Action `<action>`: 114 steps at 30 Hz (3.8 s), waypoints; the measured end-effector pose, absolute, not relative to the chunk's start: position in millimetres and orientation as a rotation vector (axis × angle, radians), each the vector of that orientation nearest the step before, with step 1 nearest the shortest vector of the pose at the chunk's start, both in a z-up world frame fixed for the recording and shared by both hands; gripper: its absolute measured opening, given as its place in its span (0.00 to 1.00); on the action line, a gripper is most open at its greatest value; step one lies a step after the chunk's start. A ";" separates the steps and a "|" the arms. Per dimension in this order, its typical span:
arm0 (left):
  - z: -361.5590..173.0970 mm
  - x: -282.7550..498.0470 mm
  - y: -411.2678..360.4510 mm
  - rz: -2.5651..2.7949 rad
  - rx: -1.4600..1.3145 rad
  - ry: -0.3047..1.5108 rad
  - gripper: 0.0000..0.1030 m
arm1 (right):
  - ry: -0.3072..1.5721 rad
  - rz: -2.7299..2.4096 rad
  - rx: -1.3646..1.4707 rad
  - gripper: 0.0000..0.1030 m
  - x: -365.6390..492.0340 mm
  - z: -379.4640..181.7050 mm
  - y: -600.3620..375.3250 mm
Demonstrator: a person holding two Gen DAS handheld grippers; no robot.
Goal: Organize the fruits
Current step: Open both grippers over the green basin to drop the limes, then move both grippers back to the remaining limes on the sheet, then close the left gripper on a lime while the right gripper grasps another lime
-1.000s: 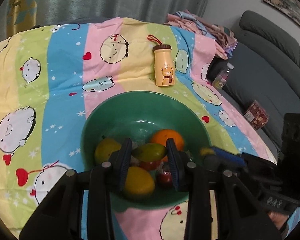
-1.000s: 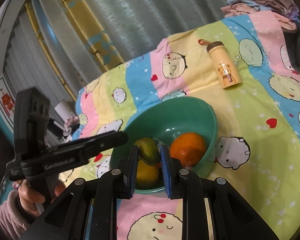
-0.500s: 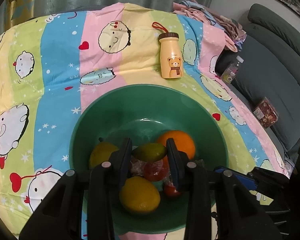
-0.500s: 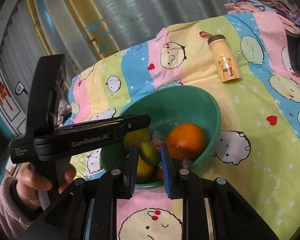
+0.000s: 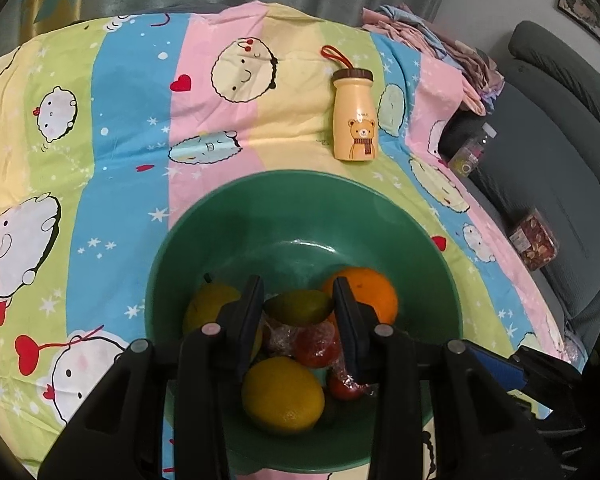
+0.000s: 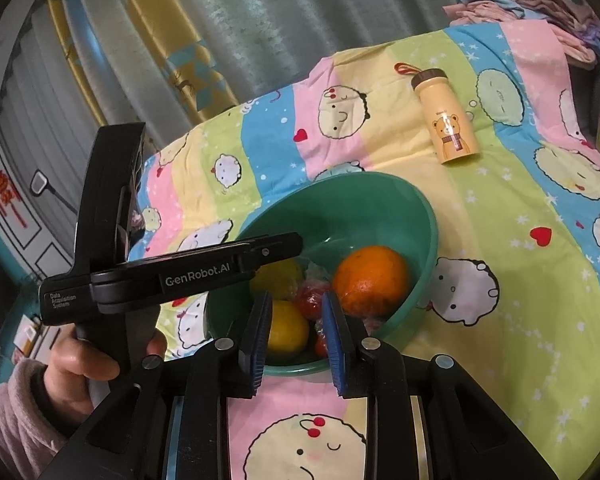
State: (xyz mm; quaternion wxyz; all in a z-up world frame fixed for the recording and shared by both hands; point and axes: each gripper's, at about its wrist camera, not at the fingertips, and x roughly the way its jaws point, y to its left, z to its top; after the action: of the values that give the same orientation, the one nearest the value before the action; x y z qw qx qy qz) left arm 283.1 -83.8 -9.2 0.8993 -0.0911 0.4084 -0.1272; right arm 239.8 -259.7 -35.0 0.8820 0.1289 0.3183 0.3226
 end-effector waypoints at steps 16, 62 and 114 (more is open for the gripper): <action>14.9 262.8 -60.6 -0.224 -0.241 0.780 0.73 | 0.634 0.639 0.361 0.36 236.7 -26.9 -283.8; -64.8 94.6 93.4 0.102 -0.450 0.882 0.99 | 0.883 1.056 -0.100 0.55 168.4 -86.2 -95.1; -77.7 145.6 14.4 -0.286 -0.003 0.860 0.64 | 0.858 0.881 0.126 0.21 182.0 -92.1 -180.4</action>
State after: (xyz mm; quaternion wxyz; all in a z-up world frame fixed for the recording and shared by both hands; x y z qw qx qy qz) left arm 145.6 14.4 -77.7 0.8991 -0.0013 0.4155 -0.1381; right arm 182.0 -180.4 -92.1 0.8149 0.0588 0.4023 0.4131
